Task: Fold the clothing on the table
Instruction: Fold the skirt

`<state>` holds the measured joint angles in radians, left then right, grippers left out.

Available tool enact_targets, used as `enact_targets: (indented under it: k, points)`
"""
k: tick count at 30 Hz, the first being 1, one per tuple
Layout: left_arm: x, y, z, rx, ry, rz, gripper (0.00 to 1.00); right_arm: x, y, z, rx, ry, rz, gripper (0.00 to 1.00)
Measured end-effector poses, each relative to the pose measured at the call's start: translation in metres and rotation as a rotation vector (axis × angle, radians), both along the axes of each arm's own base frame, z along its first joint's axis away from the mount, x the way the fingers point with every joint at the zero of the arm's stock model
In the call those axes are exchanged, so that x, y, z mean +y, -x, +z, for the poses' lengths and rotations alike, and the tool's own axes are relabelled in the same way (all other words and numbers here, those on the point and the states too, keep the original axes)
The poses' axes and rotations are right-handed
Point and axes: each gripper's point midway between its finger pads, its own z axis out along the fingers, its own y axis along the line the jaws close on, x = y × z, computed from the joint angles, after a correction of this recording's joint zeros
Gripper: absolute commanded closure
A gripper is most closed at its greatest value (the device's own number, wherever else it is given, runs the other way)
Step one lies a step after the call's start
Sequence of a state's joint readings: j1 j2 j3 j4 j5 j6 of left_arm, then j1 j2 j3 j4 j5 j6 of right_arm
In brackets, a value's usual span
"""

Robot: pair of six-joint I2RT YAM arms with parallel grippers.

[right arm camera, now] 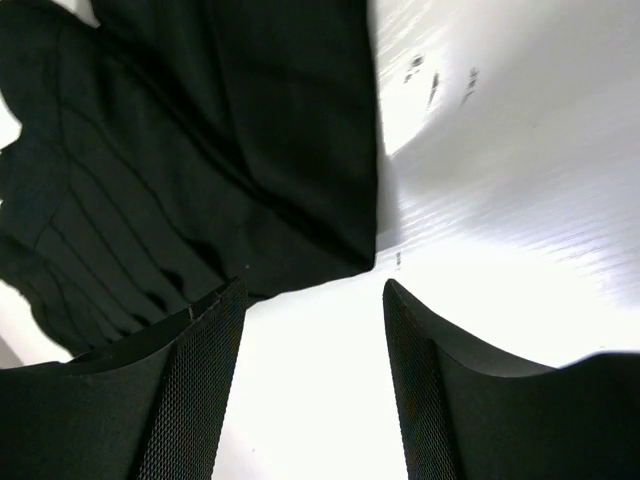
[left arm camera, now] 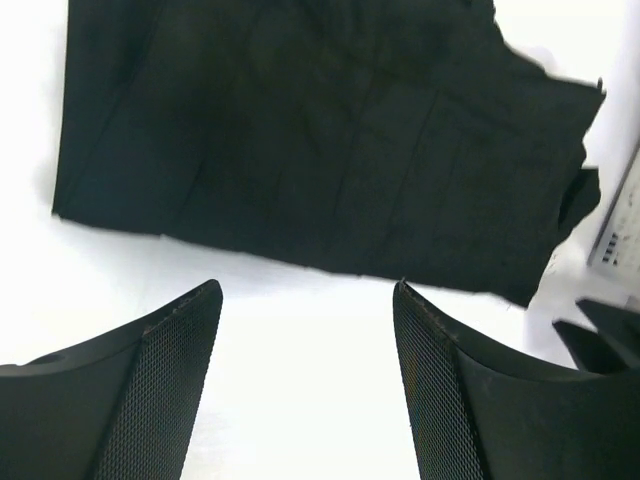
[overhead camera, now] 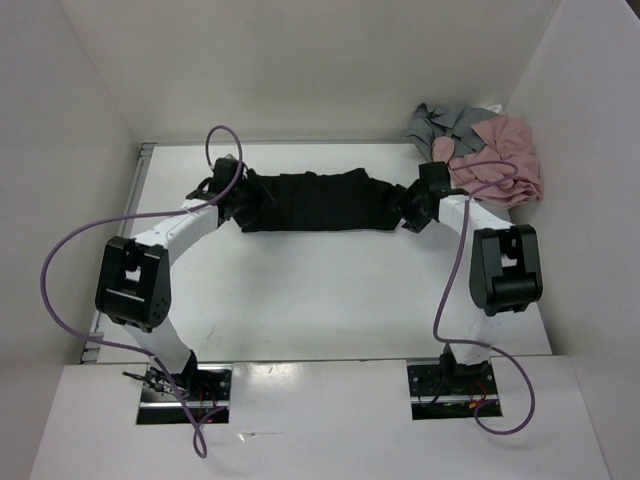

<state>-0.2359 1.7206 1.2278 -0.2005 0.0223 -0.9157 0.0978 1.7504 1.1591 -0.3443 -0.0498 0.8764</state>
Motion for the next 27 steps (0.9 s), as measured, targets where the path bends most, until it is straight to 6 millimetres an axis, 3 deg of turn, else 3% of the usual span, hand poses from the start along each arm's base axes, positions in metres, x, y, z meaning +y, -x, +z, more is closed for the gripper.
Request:
enact_targets:
  k: [3, 8, 27]
  points:
    - [-0.003, 0.011, 0.003, -0.005, -0.014, -0.012, 0.22, -0.004, 0.000, -0.009, 0.017, 0.007, -0.007, 0.37]
    - [-0.005, 0.012, 0.021, -0.058, -0.026, -0.030, 0.22, -0.006, 0.001, -0.036, 0.066, 0.014, 0.004, 0.37]
    - [-0.003, 0.011, 0.021, -0.065, -0.047, -0.035, 0.22, 0.005, -0.025, -0.040, -0.040, -0.070, 0.085, 0.37]
